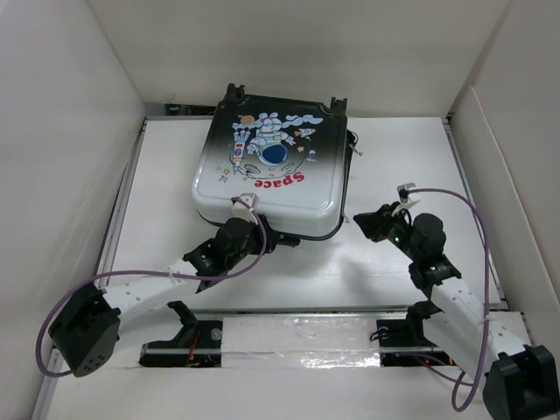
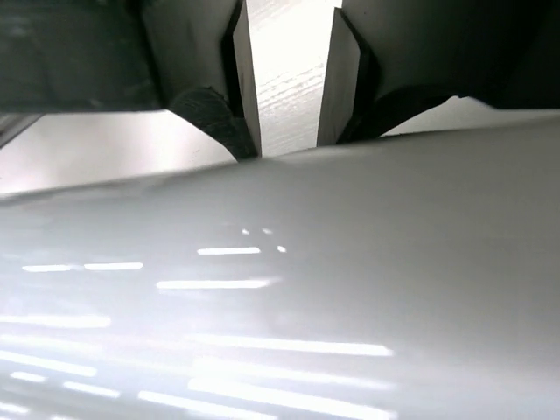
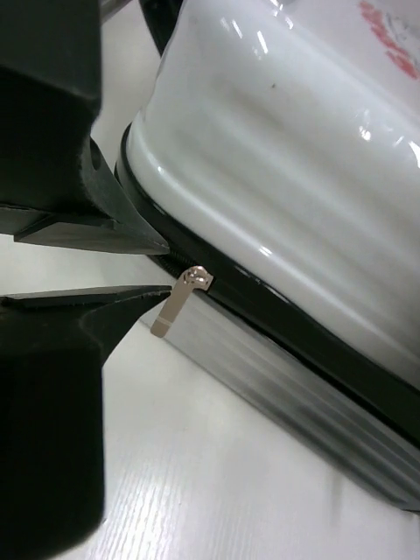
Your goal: Pack the luggage
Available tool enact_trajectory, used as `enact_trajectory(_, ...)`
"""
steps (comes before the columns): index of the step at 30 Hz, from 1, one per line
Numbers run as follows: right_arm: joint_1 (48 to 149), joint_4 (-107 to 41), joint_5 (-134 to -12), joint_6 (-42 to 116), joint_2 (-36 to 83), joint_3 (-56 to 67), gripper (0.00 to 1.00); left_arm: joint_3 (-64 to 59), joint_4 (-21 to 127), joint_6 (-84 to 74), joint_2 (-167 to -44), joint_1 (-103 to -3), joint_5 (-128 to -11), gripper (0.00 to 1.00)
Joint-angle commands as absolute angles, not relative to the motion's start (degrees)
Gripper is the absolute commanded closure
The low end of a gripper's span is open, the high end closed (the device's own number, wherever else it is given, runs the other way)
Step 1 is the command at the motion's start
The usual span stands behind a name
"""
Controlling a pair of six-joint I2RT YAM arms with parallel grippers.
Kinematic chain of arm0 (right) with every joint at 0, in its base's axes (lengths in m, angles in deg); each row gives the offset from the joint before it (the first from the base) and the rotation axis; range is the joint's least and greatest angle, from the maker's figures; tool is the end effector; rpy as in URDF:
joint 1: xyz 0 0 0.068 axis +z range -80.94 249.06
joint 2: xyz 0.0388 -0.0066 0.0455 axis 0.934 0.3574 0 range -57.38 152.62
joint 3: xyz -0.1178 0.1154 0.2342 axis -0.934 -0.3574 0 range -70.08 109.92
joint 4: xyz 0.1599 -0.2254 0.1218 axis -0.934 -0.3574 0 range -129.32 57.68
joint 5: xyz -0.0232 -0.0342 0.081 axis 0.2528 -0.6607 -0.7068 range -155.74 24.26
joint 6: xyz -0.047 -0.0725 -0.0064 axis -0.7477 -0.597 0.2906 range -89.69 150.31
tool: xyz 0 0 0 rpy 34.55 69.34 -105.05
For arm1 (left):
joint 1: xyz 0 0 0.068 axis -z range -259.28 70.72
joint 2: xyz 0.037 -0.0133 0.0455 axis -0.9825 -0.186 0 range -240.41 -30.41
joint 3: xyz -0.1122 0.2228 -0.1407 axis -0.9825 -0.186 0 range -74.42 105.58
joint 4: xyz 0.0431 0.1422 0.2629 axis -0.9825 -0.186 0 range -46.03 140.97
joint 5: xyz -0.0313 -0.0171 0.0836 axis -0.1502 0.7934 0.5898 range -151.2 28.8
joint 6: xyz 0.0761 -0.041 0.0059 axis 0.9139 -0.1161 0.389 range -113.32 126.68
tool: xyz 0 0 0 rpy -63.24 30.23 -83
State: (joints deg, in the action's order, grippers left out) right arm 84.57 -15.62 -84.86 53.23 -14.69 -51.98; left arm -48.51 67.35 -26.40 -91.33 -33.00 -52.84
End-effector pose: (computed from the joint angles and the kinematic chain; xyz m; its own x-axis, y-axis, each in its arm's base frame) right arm 0.2317 0.0903 0.2167 -0.3419 0.2870 -0.8949 -0.4691 0.7730 0.4271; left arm 0.2133 -0.2069 0.1926 -0.5233 -0.2341 -0.8193 0.3988 0.7824 -0.4783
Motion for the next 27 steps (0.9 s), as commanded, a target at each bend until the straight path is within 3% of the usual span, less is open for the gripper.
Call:
enact_trajectory(1,85.0,-13.4,-86.6,51.5,-14.0,-51.5,0.72,-46.7,72.4,-29.6,-85.4,-32.3,-52.4,0.70)
enact_trajectory(4,85.0,-10.5,-89.6,50.4,-10.2,-51.6,0.76,-50.6,66.8,-33.7,-79.7,-30.9,-51.2,0.69)
enact_trajectory(6,85.0,-7.5,-92.0,50.0,-7.4,-51.4,0.98,-54.1,65.2,-37.2,-77.3,-30.4,-52.3,0.70)
enact_trajectory(9,84.4,-6.0,-92.7,49.3,-3.0,-49.2,1.00,-58.0,64.9,-40.9,-75.6,-30.4,-53.6,0.69)
enact_trajectory(13,84.4,-6.1,-93.7,47.7,-1.3,-48.6,0.62,-60.2,68.4,-42.5,-77.2,-30.4,-54.0,0.58)
enact_trajectory(14,84.4,-6.1,-92.0,47.7,-1.4,-49.0,0.59,-60.4,69.2,-42.6,-77.8,-30.4,-53.6,0.55)
enact_trajectory(18,84.4,-4.6,-91.2,47.1,1.8,-48.8,0.56,-60.4,75.8,-42.8,-82.9,-30.4,-53.1,0.46)
enact_trajectory(22,84.4,-2.1,-92.6,46.1,7.0,-47.1,0.56,-59.7,80.7,-42.5,-86.9,-30.4,-53.3,0.44)
enact_trajectory(27,84.4,-0.4,-94.6,42.3,12.0,-42.8,0.65,-59.7,85.4,-43.5,-90.0,-30.4,-53.6,0.43)
